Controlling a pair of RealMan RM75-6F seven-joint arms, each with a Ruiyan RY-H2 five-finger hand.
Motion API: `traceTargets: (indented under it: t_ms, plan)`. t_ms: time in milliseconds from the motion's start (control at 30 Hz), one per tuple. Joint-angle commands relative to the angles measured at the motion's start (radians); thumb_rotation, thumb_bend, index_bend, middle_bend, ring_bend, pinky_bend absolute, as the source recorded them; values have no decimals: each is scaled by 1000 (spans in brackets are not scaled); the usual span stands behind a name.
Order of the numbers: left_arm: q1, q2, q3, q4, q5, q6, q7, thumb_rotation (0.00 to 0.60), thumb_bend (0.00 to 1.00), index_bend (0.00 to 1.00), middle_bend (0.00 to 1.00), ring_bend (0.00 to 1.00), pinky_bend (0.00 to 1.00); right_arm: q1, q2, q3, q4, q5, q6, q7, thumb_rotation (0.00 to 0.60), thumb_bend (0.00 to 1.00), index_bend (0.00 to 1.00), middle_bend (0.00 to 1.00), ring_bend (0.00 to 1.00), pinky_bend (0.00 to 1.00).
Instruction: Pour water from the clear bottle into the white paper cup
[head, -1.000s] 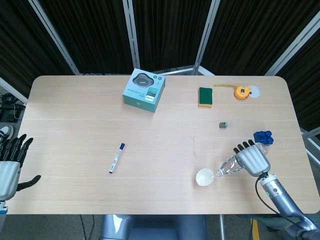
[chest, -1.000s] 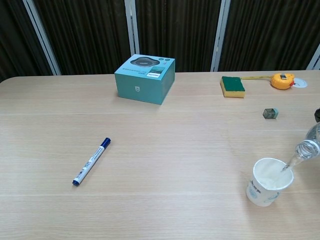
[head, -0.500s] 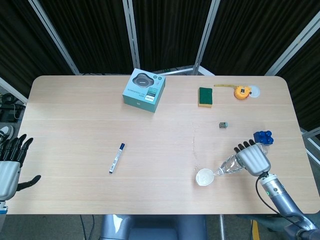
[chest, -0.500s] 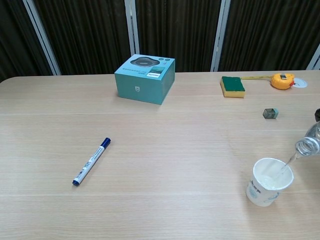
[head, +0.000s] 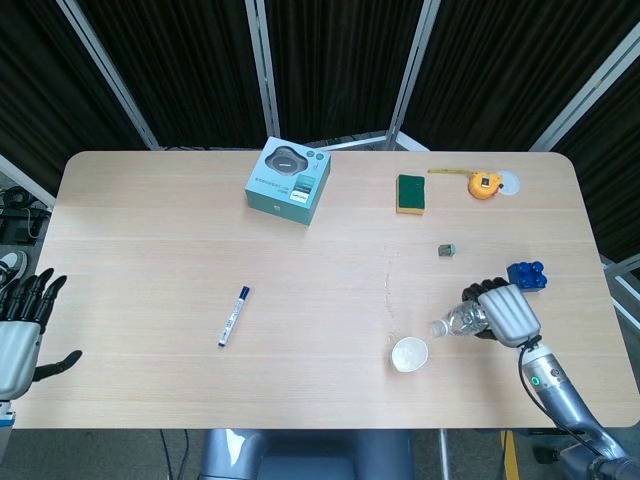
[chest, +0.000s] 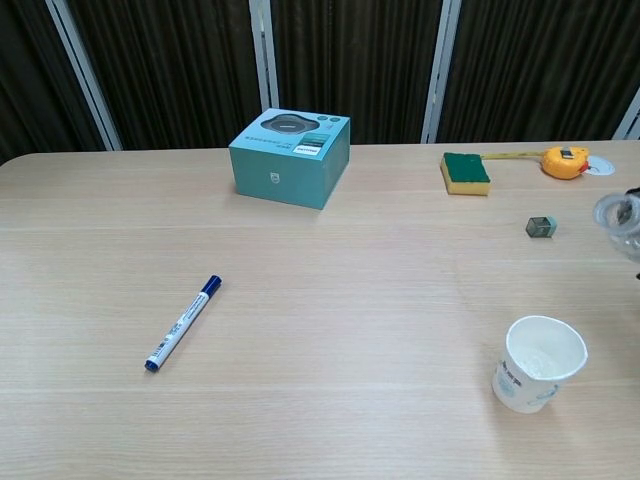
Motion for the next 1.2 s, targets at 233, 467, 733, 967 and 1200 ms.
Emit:
traceTargets:
  t_ms: [233,467,733,967,1200]
  plan:
    - [-7,0,-1,1,-12,-16,-3,600,0,0,0,0,0,48,-16,126,-74,160,-126,385,600,510,535,662,550,435]
    - [-18,20,11,-17,-22,-58,-37,600,0,0,0,0,0,86,-58,171,-86,250,-254,479,600,510,535,662,543,434]
    - [-30,12,-3,-3,-59,-74,-27,600,0,0,0,0,0,125,-140,184,1,258,-336,615,600,511,535,655,532,434]
    - [-39,2,-10,5,-88,-90,-15,600,0,0,0,0,0,133,-227,187,125,238,-317,686,600,501,529,644,518,433]
    - [-44,0,-6,6,-95,-100,-11,600,0,0,0,0,0,136,-289,172,232,213,-311,754,600,446,522,629,500,429]
